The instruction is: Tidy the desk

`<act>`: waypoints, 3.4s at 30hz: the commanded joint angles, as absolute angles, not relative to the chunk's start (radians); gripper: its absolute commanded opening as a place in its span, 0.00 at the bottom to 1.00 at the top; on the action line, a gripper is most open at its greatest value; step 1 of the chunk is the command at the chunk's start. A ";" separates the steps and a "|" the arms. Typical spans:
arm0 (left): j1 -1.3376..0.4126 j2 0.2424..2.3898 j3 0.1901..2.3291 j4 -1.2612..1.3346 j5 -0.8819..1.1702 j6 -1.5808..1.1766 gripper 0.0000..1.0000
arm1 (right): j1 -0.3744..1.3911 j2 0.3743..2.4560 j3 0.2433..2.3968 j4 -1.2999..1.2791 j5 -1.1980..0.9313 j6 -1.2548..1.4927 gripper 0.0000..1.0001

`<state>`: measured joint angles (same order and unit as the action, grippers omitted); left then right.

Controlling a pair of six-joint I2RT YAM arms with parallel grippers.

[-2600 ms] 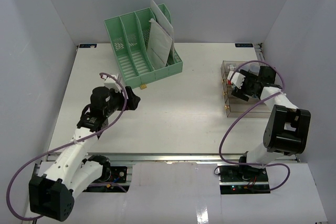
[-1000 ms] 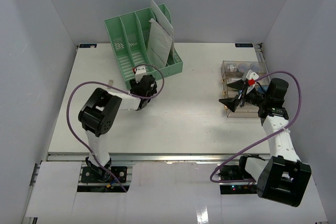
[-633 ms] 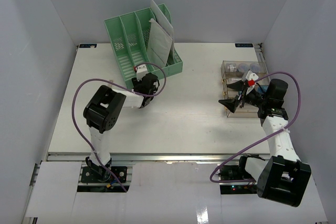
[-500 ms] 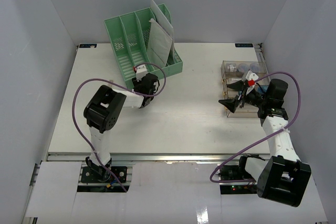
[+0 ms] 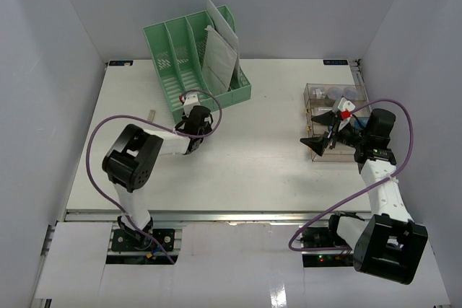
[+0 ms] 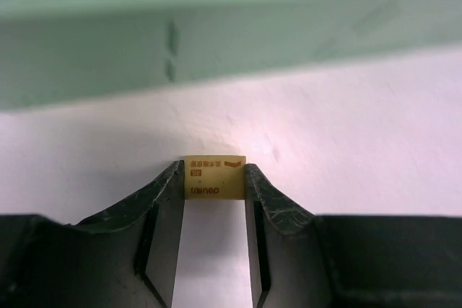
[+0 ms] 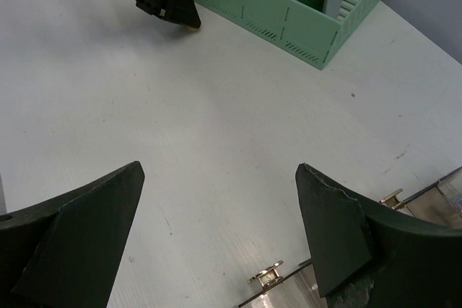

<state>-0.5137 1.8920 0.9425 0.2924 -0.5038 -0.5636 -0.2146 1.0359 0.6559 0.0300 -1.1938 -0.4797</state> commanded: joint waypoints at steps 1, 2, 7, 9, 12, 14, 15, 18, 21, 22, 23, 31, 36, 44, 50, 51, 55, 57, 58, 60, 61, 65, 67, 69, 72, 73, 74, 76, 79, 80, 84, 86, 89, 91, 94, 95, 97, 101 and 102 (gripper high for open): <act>-0.521 1.718 0.876 0.240 -0.041 -0.583 0.34 | -0.181 1.053 0.679 -0.058 -1.239 -0.538 0.92; -0.522 1.706 0.873 0.226 0.092 -0.583 0.33 | -0.167 1.063 0.693 -0.118 -1.238 -0.575 0.92; -0.520 1.704 0.836 0.288 0.566 -0.649 0.31 | -0.027 1.122 0.787 -0.617 -1.266 -1.239 0.96; -0.520 1.720 0.831 0.314 0.736 -0.697 0.31 | 0.059 1.156 0.807 -0.891 -1.222 -1.736 0.96; -0.521 1.801 0.856 0.398 0.937 -0.787 0.30 | 0.119 1.191 0.777 -0.892 -1.160 -1.955 0.90; -0.523 1.834 0.846 0.505 1.043 -0.874 0.29 | 0.165 1.206 0.770 -0.811 -1.136 -1.938 0.91; -0.523 1.844 0.839 0.553 1.073 -0.907 0.28 | 0.190 1.209 0.769 -0.759 -1.123 -1.897 0.91; -0.526 1.864 0.824 0.730 1.155 -1.009 0.28 | 0.274 1.202 0.765 -0.627 -1.082 -1.778 0.93; -0.537 1.891 0.825 0.859 1.222 -1.125 0.28 | 0.359 1.191 0.751 -0.502 -1.056 -1.647 0.95; -0.537 1.897 0.825 0.902 1.233 -1.157 0.28 | 0.379 1.192 0.750 -0.469 -1.050 -1.610 0.95; -0.540 1.903 0.825 0.972 1.247 -1.205 0.28 | 0.409 1.197 0.753 -0.426 -1.040 -1.558 0.97; -0.540 1.955 0.807 1.271 1.274 -1.396 0.26 | 0.474 1.250 0.786 -0.245 -1.021 -1.277 0.90; -0.541 1.961 0.799 1.295 1.275 -1.406 0.26 | 0.494 1.262 0.807 -0.208 -1.025 -1.201 0.81; -0.541 1.960 0.805 1.297 1.270 -1.411 0.26 | 0.547 1.305 0.834 -0.204 -1.029 -1.143 0.60; -0.540 1.960 0.801 1.277 1.269 -1.396 0.27 | 0.557 1.321 0.851 -0.210 -1.034 -1.109 0.40; -0.540 1.961 0.801 1.275 1.267 -1.394 0.27 | 0.559 1.326 0.856 -0.219 -1.030 -1.111 0.32; -0.541 1.963 0.808 1.268 1.266 -1.392 0.28 | 0.559 1.336 0.866 -0.231 -1.015 -1.105 0.08; -0.540 1.963 0.815 1.262 1.270 -1.390 0.34 | 0.560 1.330 0.856 -0.222 -1.012 -1.100 0.08; -0.541 1.963 0.816 1.262 1.273 -1.388 0.39 | 0.560 1.325 0.854 -0.220 -1.009 -1.098 0.08; -0.537 1.960 0.819 1.264 1.278 -1.381 0.53 | 0.560 1.319 0.850 -0.218 -0.996 -1.099 0.08; -0.533 1.956 0.823 1.263 1.283 -1.373 0.69 | 0.560 1.315 0.846 -0.219 -0.983 -1.099 0.08; -0.514 1.922 0.845 1.218 1.286 -1.320 0.98 | 0.560 1.289 0.821 -0.228 -0.927 -1.110 0.08; -0.504 1.890 0.864 1.100 1.275 -1.224 0.98 | 0.559 1.273 0.801 -0.233 -0.894 -1.110 0.08; -0.491 1.840 0.913 0.855 1.248 -1.053 0.98 | 0.553 1.239 0.774 -0.237 -0.867 -1.105 0.08; -0.483 1.740 1.028 0.226 1.083 -0.653 0.98 | 0.511 1.170 0.714 -0.244 -0.826 -1.086 0.08; -0.482 1.722 1.058 0.105 0.952 -0.547 0.98 | 0.474 1.145 0.704 -0.248 -0.813 -1.072 0.08; -0.481 1.700 1.083 0.004 0.875 -0.426 0.98 | 0.436 1.108 0.695 -0.256 -0.814 -1.066 0.08; -0.471 1.635 1.102 -0.156 0.732 -0.341 0.98 | 0.317 1.074 0.695 -0.309 -0.822 -1.083 0.08; -0.412 1.557 1.081 -0.234 0.558 -0.277 0.98 | 0.141 1.058 0.724 -0.452 -0.817 -1.177 0.08; -0.385 1.530 1.070 -0.251 0.521 -0.268 0.98 | 0.071 1.064 0.736 -0.479 -0.809 -1.202 0.08; -0.268 1.463 1.043 -0.333 0.327 -0.189 0.98 | -0.171 1.136 0.790 -0.555 -0.789 -1.274 0.08; -0.247 1.438 1.023 -0.344 0.212 -0.171 0.98 | -0.246 1.184 0.820 -0.605 -0.783 -1.292 0.08; -0.217 1.416 1.008 -0.339 0.090 -0.170 0.98 | -0.319 1.244 0.851 -0.632 -0.755 -1.312 0.08; -0.187 1.421 1.012 -0.339 0.060 -0.169 0.98 | -0.331 1.272 0.851 -0.627 -0.728 -1.312 0.08; -0.144 1.432 1.014 -0.333 0.015 -0.180 0.98 | -0.336 1.315 0.850 -0.602 -0.715 -1.291 0.15; -0.131 1.435 1.014 -0.327 0.007 -0.184 0.98 | -0.336 1.322 0.847 -0.577 -0.710 -1.271 0.18; -0.091 1.436 1.013 -0.312 -0.031 -0.198 0.98 | -0.336 1.337 0.834 -0.521 -0.693 -1.239 0.23; -0.007 1.432 1.001 -0.269 -0.041 -0.217 0.98 | -0.337 1.368 0.822 -0.436 -0.670 -1.194 0.33; 0.019 1.432 1.000 -0.258 -0.038 -0.220 0.98 | -0.337 1.380 0.825 -0.422 -0.668 -1.184 0.35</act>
<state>-0.0739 1.4647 1.0081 -0.3106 0.0203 -0.2021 -0.3335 1.3487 0.8169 -0.5238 -0.6881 -1.2428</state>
